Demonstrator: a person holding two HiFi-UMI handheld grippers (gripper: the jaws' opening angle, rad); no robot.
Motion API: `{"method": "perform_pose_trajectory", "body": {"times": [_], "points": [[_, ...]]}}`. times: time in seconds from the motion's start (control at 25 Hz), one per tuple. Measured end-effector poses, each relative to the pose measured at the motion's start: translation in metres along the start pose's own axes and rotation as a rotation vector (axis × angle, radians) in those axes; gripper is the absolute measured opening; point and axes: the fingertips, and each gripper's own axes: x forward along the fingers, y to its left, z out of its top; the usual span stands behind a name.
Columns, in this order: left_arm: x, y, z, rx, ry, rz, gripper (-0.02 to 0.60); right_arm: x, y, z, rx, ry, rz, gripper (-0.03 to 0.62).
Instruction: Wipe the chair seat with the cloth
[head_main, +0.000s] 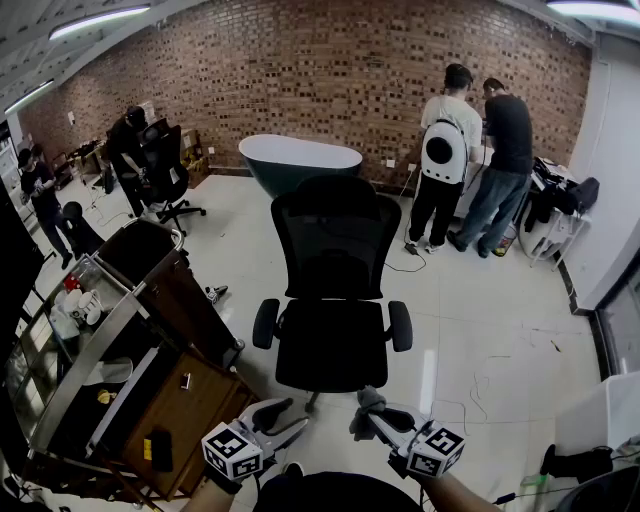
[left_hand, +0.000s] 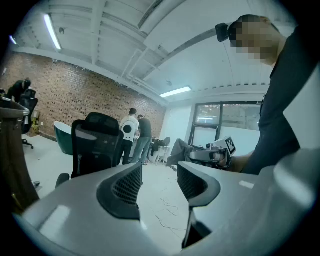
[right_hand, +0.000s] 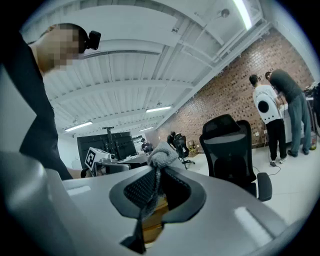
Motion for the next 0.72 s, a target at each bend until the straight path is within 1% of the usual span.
{"method": "perform_pose_trajectory", "body": {"times": [0.2,0.44,0.6,0.72], "points": [[0.017,0.01,0.001,0.006,-0.023,0.034,0.242,-0.002,-0.021,0.007,-0.037,0.002,0.018,0.04],[0.026,0.027,-0.002,-0.016,-0.008,0.073,0.243,0.007,-0.043,0.008,-0.036,0.03,0.023,0.04],[0.034,0.055,-0.008,-0.033,-0.002,0.078,0.243,0.029,-0.062,0.006,-0.026,0.046,0.023,0.04],[0.045,0.086,-0.005,-0.043,0.003,0.065,0.242,0.057,-0.079,0.006,-0.015,0.063,0.019,0.04]]}}
